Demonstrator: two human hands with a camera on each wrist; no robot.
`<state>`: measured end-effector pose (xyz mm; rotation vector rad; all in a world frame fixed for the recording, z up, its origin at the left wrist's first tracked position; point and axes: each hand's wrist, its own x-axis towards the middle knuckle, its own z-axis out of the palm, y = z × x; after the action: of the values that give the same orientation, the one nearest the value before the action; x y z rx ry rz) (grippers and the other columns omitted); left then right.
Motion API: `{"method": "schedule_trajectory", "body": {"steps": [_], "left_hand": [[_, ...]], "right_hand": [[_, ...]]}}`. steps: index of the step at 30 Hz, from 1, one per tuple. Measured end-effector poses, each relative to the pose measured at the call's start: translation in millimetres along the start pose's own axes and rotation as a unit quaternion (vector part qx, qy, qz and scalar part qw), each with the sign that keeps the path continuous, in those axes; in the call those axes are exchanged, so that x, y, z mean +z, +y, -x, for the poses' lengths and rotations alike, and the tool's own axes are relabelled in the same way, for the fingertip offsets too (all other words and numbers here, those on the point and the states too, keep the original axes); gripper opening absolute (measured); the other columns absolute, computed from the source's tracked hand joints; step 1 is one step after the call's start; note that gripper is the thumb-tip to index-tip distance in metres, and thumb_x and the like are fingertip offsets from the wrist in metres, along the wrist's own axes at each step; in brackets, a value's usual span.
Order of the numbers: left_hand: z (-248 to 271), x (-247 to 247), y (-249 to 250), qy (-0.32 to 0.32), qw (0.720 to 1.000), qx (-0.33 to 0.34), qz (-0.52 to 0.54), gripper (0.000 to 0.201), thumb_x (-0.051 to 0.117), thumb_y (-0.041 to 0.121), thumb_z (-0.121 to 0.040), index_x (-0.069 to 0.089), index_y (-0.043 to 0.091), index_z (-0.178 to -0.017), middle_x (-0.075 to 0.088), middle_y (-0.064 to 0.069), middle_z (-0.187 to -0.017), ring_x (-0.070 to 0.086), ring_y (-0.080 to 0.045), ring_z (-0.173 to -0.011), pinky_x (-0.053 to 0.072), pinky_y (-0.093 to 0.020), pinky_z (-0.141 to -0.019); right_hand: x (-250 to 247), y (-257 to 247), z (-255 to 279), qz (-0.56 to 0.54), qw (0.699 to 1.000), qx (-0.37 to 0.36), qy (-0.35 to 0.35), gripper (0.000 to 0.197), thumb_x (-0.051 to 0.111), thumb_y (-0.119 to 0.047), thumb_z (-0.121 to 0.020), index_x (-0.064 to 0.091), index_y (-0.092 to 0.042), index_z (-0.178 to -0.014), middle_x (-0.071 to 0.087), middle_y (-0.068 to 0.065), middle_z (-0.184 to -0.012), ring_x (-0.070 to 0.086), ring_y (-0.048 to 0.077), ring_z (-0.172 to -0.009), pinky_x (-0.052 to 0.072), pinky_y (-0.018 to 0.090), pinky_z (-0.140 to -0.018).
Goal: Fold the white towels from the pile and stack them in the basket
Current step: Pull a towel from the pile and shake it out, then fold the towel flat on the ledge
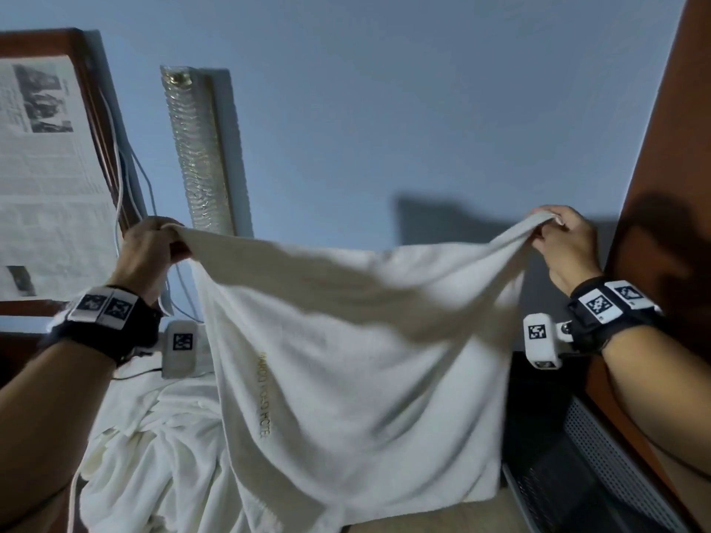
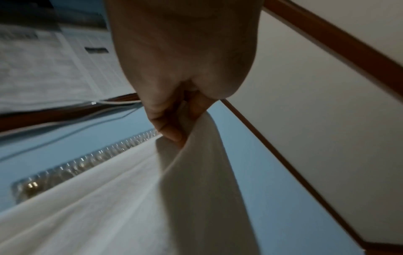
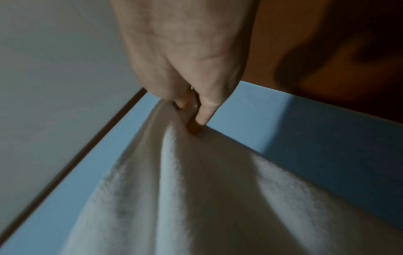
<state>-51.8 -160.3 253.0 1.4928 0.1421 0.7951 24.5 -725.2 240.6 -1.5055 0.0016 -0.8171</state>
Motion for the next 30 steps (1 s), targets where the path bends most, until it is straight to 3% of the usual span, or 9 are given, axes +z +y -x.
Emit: {"method": "schedule_trajectory", "body": {"steps": [5,8,10,15,17,19,22,26,30], "left_hand": [[63.0,45.9,16.7,-0.169,0.983,0.029,0.063,0.029,0.030,-0.013,-0.078,0.049,0.009,-0.075,0.056,-0.014,-0.076,0.057,-0.018,-0.066,0.046,-0.025,-0.061],[104.5,73.5,17.4,-0.279,0.957,0.051,0.058,0.017,0.037,-0.004,-0.078,0.045,0.010,-0.077,0.057,-0.015,-0.076,0.054,-0.020,-0.068,0.043,-0.026,-0.060],[126.2,82.0,6.1,-0.304,0.950,0.058,0.036,0.011,0.045,-0.002,-0.086,0.048,0.008,-0.082,0.060,-0.011,-0.077,0.052,-0.019,-0.071,0.042,-0.025,-0.063],[170.0,79.9,-34.6,-0.334,0.931,0.112,-0.092,0.019,0.073,-0.006,-0.088,0.059,0.004,-0.096,0.064,-0.006,-0.083,0.056,-0.009,-0.071,0.045,-0.020,-0.064],[181.8,74.0,-53.3,-0.334,0.934,0.073,-0.106,0.026,0.076,-0.004,-0.084,0.063,0.011,-0.101,0.066,-0.013,-0.085,0.057,-0.011,-0.068,0.046,-0.023,-0.060],[195.0,67.2,-72.4,-0.317,0.947,0.005,-0.054,0.036,0.082,-0.004,-0.079,0.062,0.010,-0.105,0.068,-0.018,-0.094,0.062,-0.017,-0.076,0.051,-0.029,-0.066],[220.8,59.5,-99.4,-0.264,0.958,-0.103,0.043,0.048,0.091,0.001,-0.067,0.059,0.007,-0.103,0.067,-0.019,-0.092,0.063,-0.028,-0.083,0.051,-0.041,-0.072],[250.1,54.8,-121.1,-0.197,0.958,-0.173,0.118,0.044,0.089,-0.006,-0.068,0.061,0.004,-0.101,0.068,-0.021,-0.090,0.067,-0.031,-0.082,0.057,-0.036,-0.073],[266.9,52.1,-128.0,-0.179,0.961,-0.163,0.131,0.028,0.070,-0.023,-0.080,0.060,-0.005,-0.098,0.067,-0.014,-0.086,0.069,-0.021,-0.080,0.058,-0.026,-0.071]], "right_hand": [[43.5,-33.3,59.1,-0.016,0.984,-0.068,-0.164,0.034,0.047,0.010,-0.098,0.069,-0.015,-0.102,0.071,-0.007,-0.092,0.063,0.006,-0.083,0.050,0.020,-0.075],[67.6,-51.6,109.1,0.066,0.940,-0.160,-0.294,0.043,0.045,0.014,-0.097,0.071,-0.020,-0.106,0.071,-0.020,-0.091,0.062,-0.006,-0.083,0.046,0.013,-0.077],[76.8,-51.5,142.2,0.094,0.912,-0.182,-0.354,0.035,0.053,0.008,-0.099,0.071,-0.020,-0.109,0.072,-0.025,-0.093,0.065,-0.008,-0.087,0.046,0.014,-0.081],[80.1,-23.6,211.6,0.078,0.881,-0.151,-0.441,0.011,0.060,-0.013,-0.104,0.070,-0.018,-0.105,0.073,-0.008,-0.097,0.069,0.007,-0.096,0.051,0.024,-0.086],[79.0,-4.3,230.7,0.086,0.880,-0.132,-0.447,0.009,0.061,-0.017,-0.104,0.069,-0.020,-0.104,0.073,-0.007,-0.097,0.069,0.010,-0.096,0.053,0.030,-0.088],[77.4,16.3,247.4,0.086,0.887,-0.107,-0.441,0.009,0.064,-0.015,-0.102,0.071,-0.021,-0.104,0.074,-0.007,-0.097,0.071,0.011,-0.095,0.055,0.037,-0.088],[74.8,37.5,271.3,0.067,0.898,-0.067,-0.429,0.008,0.069,-0.016,-0.100,0.074,-0.022,-0.100,0.076,-0.008,-0.094,0.072,0.013,-0.089,0.056,0.035,-0.081],[73.7,50.7,297.1,0.032,0.907,-0.033,-0.418,0.006,0.072,-0.017,-0.097,0.076,-0.022,-0.098,0.077,-0.011,-0.094,0.071,0.006,-0.090,0.051,0.018,-0.078],[76.1,56.3,314.1,0.017,0.918,-0.018,-0.395,0.010,0.076,-0.022,-0.093,0.074,-0.022,-0.102,0.075,-0.010,-0.094,0.071,0.009,-0.088,0.052,0.017,-0.076]]}}
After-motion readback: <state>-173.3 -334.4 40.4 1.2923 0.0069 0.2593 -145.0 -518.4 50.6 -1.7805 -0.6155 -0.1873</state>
